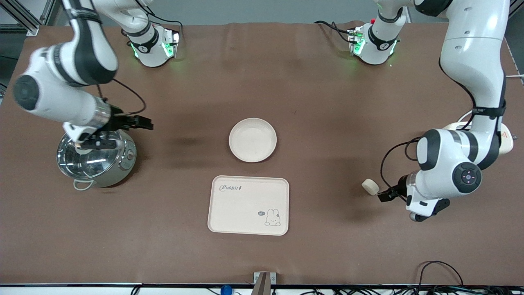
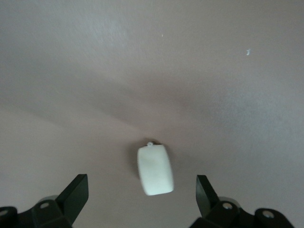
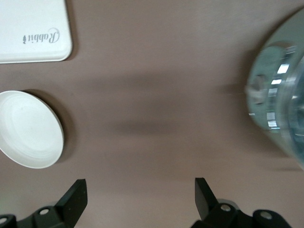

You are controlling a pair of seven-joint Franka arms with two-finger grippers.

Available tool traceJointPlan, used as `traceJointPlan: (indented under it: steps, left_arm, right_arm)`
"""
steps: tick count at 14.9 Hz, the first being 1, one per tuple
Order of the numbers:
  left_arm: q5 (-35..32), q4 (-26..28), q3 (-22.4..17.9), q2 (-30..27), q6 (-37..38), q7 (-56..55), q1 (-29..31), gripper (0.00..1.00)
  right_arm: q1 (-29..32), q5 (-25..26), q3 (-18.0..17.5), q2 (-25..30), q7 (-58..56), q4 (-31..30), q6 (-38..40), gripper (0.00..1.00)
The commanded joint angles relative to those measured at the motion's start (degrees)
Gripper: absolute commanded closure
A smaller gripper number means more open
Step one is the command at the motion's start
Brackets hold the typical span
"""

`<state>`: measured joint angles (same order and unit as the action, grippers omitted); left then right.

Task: Place bun in plate and plate on tray
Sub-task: 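Grasp the bun with the left gripper while the right gripper grips the plate rim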

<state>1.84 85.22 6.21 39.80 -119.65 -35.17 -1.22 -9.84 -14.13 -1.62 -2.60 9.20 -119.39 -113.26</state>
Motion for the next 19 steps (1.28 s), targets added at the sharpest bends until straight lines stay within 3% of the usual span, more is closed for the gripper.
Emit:
traceJointPlan:
  steps: [1,5,7,10,12,15,19]
  left_arm:
    - [1.85,1.26,0.21,1.41,-2.77,-4.63,-0.98,0.0]
    - [2.81,2.41,0.29,4.05,-5.23,-5.61,-1.07,0.06]
    - [2.82,2.58,0.29,5.02,-5.85,-5.61,-1.15,0.2]
    - [2.82,2.76,0.29,5.46,-5.86,-5.78,-1.24,0.48]
    - [2.91,3.2,0.29,4.85,-5.33,-7.18,-1.59,0.59]
    - [2.38,3.64,1.61,4.23,-4.71,-14.8,-4.65,0.68]
    - [2.2,3.38,3.36,1.68,-1.65,-26.05,-10.19,0.68]
  right_arm:
    - [-8.76,-1.07,0.48,0.24,8.79,-4.0,-6.6,0.0]
    - [-13.79,-1.51,0.39,-6.17,11.19,-5.41,-15.65,0.0]
    - [-16.51,-5.63,0.48,-10.56,11.19,-5.42,-21.01,0.0]
    - [-20.12,-6.79,0.48,-14.7,11.19,-5.5,-27.08,0.0]
    - [-22.22,-7.75,0.48,-16.46,12.23,-5.59,-29.81,0.0]
    - [-27.06,-8.63,0.57,-19.09,15.75,-5.77,-35.43,0.0]
    - [-27.95,-8.81,0.48,-21.83,15.85,-5.33,-39.23,0.0]
